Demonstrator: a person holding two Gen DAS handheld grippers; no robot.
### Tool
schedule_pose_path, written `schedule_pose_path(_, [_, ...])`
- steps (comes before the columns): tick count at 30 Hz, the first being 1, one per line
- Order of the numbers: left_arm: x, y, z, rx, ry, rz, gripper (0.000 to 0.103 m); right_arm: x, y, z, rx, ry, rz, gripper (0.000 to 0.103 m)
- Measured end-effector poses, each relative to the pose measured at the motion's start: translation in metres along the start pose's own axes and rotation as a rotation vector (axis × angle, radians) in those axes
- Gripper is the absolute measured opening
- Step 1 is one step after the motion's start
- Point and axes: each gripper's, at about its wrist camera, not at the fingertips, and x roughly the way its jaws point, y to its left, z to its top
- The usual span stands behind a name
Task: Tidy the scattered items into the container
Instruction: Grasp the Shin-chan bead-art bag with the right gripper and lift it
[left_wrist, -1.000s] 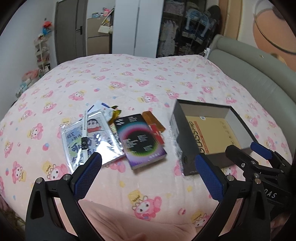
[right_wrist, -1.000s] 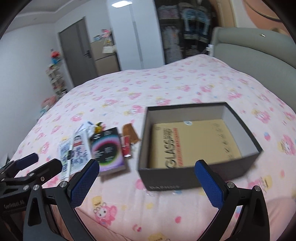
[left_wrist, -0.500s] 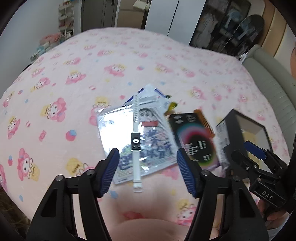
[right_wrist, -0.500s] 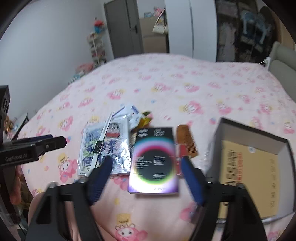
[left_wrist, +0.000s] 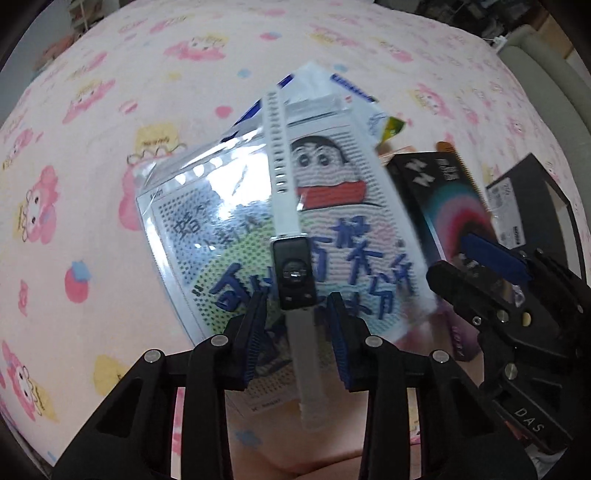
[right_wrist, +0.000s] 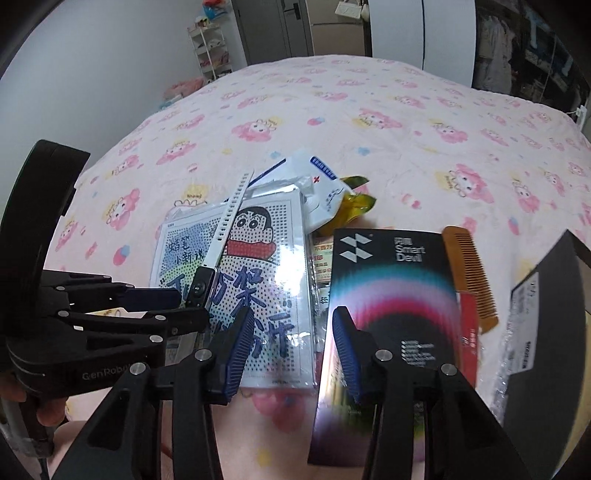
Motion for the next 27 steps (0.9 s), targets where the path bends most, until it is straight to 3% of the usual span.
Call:
schedule_pose_path(2, [0.003, 0.004, 0.003, 0.012, 0.001, 0.011, 0.034, 0.009, 0.003, 0.003, -0.010, 0.013, 0.011, 0.040])
schedule_pose_path(6, [0.001, 0.009, 0.008, 0.047, -0.036, 0.132, 0.034, 0.020, 0.010, 0.007, -0.033, 0.028, 0.011, 0.040])
schedule_pose_path(12, [-0.014, 0.056, -0.002, -0.070, -0.078, 0.243, 0.034, 0.027, 0.014, 0.010, -0.046, 0.043, 0.017, 0.040])
schedule_pose_path(15, [-0.030, 0.072, -0.009, -0.124, -0.120, 0.179, 0.034, 0.035, 0.016, 0.017, -0.068, 0.049, 0.000, 0.040])
schedule_pose_path(20, [-0.051, 0.074, -0.015, -0.147, -0.194, -0.136, 0.034, 0.047, 0.023, 0.031, -0.107, 0.050, 0.003, 0.046])
schedule_pose_path(22, [-0.037, 0.063, -0.022, -0.137, -0.194, -0.178, 0.034, 0.050, 0.025, 0.034, -0.109, 0.052, -0.006, 0.047])
schedule_pose_path(25, [-0.015, 0.055, -0.023, -0.136, -0.160, -0.182, 0.034, 0.050, 0.027, 0.034, -0.113, 0.058, -0.003, 0.048])
schedule_pose_path(27, [-0.003, 0.051, -0.023, -0.135, -0.138, -0.178, 0.034, 0.049, 0.030, 0.030, -0.112, 0.078, 0.049, 0.047])
